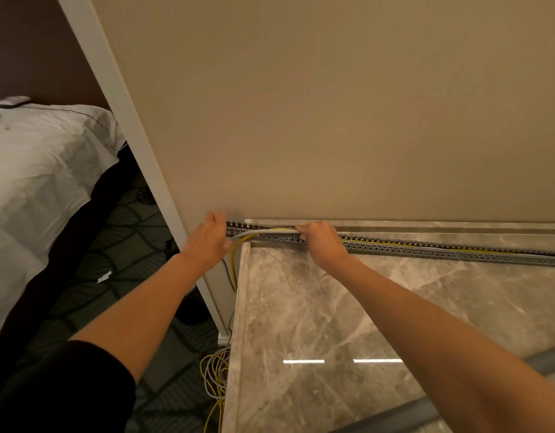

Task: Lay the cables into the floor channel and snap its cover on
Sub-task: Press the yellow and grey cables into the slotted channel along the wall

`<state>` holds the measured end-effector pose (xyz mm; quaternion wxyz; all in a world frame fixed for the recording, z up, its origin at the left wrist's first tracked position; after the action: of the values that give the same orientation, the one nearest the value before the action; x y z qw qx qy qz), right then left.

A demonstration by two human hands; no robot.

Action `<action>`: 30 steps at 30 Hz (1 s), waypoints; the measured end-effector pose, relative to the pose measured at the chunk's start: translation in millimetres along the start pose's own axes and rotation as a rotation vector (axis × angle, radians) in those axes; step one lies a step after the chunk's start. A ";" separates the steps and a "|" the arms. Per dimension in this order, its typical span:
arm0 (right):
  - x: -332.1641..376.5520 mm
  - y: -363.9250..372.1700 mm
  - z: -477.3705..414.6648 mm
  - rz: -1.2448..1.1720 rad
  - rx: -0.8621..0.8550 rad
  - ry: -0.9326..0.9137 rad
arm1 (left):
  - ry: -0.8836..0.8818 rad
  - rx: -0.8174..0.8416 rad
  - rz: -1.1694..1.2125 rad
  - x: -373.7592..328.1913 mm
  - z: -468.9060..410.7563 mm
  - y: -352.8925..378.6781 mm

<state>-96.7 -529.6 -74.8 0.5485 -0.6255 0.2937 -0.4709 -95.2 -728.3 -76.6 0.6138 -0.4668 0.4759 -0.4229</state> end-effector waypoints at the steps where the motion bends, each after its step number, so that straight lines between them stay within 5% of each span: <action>1: -0.1 0.1 0.2 0.012 0.004 -0.001 | -0.059 0.046 0.078 3.5 -0.6 4.9; 9: 2.3 -2.8 -0.4 0.062 -0.001 -0.026 | -0.321 0.377 0.535 14.1 -7.3 29.2; 13: 1.5 -2.8 -0.5 0.047 -0.012 -0.012 | -0.233 0.460 0.483 11.8 -5.1 34.1; 24: -2.8 -3.7 -0.9 -0.026 -0.047 0.038 | 0.007 -0.008 0.032 -0.5 1.9 1.7; 30: -3.3 -3.3 -0.2 -0.048 -0.038 0.058 | 0.148 -0.086 -0.259 -10.8 -5.7 -16.1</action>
<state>-98.6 -526.0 -72.6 0.5163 -0.6287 0.3034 -0.4961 -104.1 -722.1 -59.5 0.4969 -0.5178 0.4731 -0.5110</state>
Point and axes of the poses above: each hand's wrist, its own z-axis away from the middle knuckle, its own y-axis out of the palm, x = y × z, the point moved 6 cm from there along -z, towards the middle knuckle, and after that the axes turned 15 degrees about -y, right-handed, at the moved point
